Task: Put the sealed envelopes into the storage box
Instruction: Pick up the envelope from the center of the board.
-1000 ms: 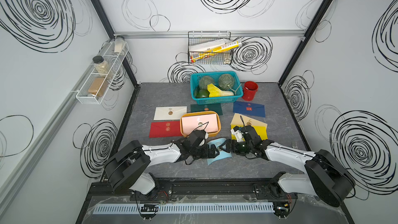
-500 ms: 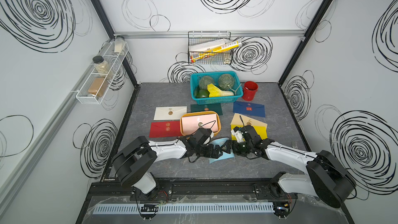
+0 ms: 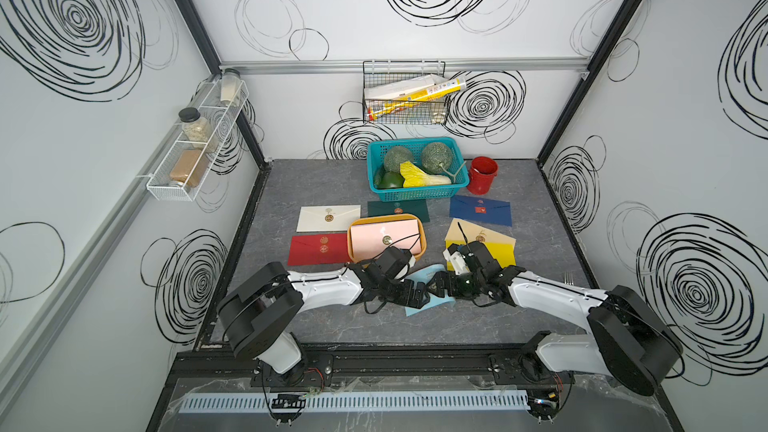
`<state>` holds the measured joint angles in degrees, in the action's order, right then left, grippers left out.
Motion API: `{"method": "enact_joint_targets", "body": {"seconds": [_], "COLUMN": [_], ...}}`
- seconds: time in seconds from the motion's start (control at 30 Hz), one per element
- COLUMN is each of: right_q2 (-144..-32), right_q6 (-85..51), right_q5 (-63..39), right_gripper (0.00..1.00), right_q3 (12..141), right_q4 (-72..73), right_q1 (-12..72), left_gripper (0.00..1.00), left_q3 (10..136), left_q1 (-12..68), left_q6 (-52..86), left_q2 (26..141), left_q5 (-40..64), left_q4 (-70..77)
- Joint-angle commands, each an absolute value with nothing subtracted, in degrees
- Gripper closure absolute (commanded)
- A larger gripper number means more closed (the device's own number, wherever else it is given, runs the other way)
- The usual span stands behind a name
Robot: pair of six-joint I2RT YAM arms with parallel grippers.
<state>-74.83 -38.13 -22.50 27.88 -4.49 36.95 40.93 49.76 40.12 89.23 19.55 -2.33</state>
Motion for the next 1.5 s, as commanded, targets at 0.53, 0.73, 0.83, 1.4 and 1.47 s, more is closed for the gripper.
{"method": "enact_joint_targets", "body": {"seconds": [0.53, 0.73, 0.83, 1.4, 1.47], "right_q2": [-77.44, -78.88, -79.19, -78.29, -78.25], "right_q6": [-25.29, -24.21, -23.54, -21.84, -21.71], "right_q5": [-18.2, -19.22, -19.6, -20.15, -20.47], "right_gripper": [0.11, 0.12, 0.12, 0.13, 0.13], "right_q3": [28.56, 28.29, 28.74, 29.17, 29.27], "right_q4": [-11.6, -10.09, -10.42, -11.77, -11.73], "right_q1": [37.27, 37.27, 37.27, 37.27, 37.27], "left_gripper": [0.17, 0.26, 0.27, 0.26, 0.26], "left_q3": [46.38, 46.49, 46.45, 49.66, 49.71], "left_q1": [43.96, 43.85, 43.72, 41.42, 40.78], "left_q6": [13.97, 10.93, 9.67, 6.68, 6.62], "left_q2": [83.17, 86.91, 88.5, 95.27, 95.55], "left_q5": [23.28, 26.3, 26.85, 31.45, 32.57], "left_q4": [-7.82, -4.77, -3.21, -0.3, -0.03]}}
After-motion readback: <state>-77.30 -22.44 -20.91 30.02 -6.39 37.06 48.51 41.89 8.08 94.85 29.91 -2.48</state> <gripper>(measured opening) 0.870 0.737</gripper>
